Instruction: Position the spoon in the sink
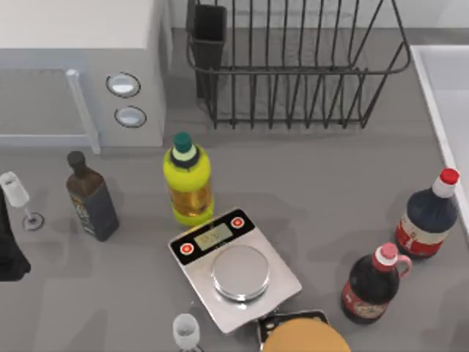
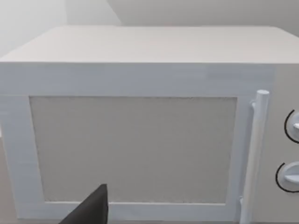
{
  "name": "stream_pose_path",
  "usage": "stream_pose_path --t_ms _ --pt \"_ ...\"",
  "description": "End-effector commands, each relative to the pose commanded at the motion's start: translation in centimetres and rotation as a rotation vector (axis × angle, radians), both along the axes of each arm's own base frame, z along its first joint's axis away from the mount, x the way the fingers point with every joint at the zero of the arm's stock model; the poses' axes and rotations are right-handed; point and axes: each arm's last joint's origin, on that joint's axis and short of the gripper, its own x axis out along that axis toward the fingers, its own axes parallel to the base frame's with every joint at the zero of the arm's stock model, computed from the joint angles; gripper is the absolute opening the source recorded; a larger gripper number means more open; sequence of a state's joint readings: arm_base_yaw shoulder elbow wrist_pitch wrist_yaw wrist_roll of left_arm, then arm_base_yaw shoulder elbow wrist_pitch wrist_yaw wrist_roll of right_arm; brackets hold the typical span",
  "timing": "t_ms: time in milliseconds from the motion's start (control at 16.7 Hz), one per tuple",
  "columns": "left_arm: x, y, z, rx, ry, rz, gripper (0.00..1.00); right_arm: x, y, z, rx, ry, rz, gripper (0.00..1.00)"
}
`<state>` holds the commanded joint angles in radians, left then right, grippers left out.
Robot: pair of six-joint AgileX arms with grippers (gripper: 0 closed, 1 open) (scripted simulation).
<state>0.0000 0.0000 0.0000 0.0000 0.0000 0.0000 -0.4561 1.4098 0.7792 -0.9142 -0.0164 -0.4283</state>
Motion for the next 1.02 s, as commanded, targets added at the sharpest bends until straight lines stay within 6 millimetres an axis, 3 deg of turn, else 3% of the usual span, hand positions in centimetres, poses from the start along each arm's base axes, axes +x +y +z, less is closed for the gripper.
stream_pose_path --t_ms 300,720,840,1020 --pt "0.0 0.0 0.0 0.000 0.000 0.000 1.00 -0.5 0.3 4.5 -0.002 -0.003 -0.001 0.00" --pt "0.0 0.0 0.0 0.000 0.000 0.000 1.00 -0.4 0.3 4.9 -0.001 0.000 -0.002 0.00" --pt "0.0 0.0 0.0 0.000 0.000 0.000 1.00 0.7 0.0 5.2 0.007 0.018 -0.004 0.00" --pt "0.0 0.0 0.0 0.000 0.000 0.000 1.00 3.9 -0.9 6.1 0.025 0.062 -0.005 0.00"
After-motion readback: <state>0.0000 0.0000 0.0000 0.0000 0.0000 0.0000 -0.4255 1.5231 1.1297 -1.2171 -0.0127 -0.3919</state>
